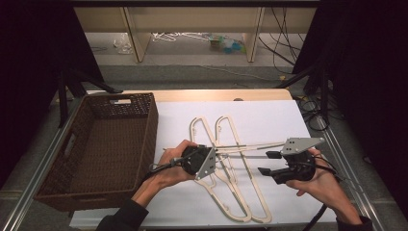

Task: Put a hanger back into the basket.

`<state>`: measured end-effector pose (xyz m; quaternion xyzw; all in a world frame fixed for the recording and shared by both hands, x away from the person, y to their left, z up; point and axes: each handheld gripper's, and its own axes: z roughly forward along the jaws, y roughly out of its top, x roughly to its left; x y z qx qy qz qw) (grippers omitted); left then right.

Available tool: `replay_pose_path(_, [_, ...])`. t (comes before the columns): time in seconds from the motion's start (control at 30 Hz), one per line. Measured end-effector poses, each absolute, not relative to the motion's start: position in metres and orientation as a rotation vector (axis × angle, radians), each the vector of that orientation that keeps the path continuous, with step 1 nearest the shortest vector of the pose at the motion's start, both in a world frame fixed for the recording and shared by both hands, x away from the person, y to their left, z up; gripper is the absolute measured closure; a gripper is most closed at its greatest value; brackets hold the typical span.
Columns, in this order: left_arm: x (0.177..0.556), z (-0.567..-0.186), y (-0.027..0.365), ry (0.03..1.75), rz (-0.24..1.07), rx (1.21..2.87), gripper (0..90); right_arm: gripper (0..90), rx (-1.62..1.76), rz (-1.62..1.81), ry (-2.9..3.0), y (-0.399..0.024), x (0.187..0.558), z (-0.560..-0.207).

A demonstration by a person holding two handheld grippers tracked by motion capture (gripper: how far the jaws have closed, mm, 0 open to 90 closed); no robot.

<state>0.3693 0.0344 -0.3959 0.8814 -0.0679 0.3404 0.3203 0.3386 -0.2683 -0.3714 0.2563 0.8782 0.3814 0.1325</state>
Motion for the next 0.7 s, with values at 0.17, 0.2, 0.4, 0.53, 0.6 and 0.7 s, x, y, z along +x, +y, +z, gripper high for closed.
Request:
replay_pose_path(0.17, [0.378, -0.373, 0.043, -0.046, 0.837, 2.320, 85.6, 36.2, 0.735, 1.097, 2.584, -0.257, 0.334, -0.381])
replay_pose_path(0.2, [0.378, -0.371, 0.043, 0.005, 0.800, 2.286, 85.5, 36.1, 0.724, 1.095, 2.588, -0.255, 0.334, -0.383])
replay_pose_path(0.4, [0.382, -0.343, 0.056, 0.165, 0.679, 2.230, 85.6, 35.5, 0.726, 1.090, 2.608, -0.252, 0.330, -0.389])
replay_pose_path(0.53, [0.380, -0.329, 0.065, 0.255, 0.593, 2.206, 85.6, 35.4, 0.719, 1.104, 2.613, -0.252, 0.327, -0.393])
replay_pose_path(0.6, [0.377, -0.322, 0.072, 0.315, 0.552, 2.196, 85.6, 35.4, 0.714, 1.107, 2.614, -0.251, 0.327, -0.395])
replay_pose_path(0.7, [0.373, -0.312, 0.086, 0.370, 0.508, 2.162, 85.7, 35.2, 0.721, 1.112, 2.620, -0.251, 0.325, -0.397])
